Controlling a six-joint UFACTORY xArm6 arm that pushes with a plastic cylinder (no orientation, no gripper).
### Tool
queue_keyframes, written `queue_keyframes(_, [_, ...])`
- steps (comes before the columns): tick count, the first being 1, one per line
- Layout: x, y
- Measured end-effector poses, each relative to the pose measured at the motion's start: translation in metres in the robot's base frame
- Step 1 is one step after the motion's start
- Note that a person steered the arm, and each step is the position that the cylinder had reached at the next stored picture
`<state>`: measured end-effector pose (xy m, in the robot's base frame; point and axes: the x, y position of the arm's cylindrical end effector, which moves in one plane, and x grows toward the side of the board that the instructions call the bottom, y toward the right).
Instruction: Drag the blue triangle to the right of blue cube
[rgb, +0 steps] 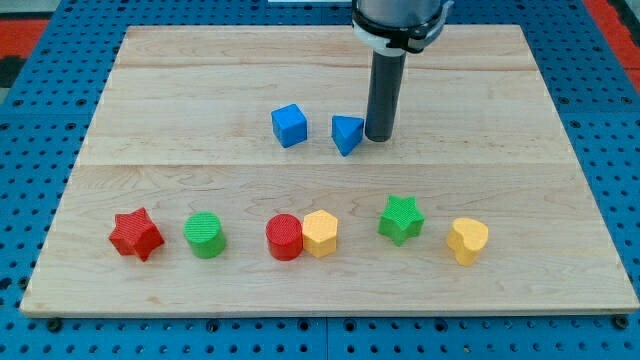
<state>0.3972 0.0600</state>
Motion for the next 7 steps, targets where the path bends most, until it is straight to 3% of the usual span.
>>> queue_keyframes(1, [0.008,-0.023])
queue_keyframes(5, [0.011,0.052])
queue_keyframes(7, [0.072,0.267])
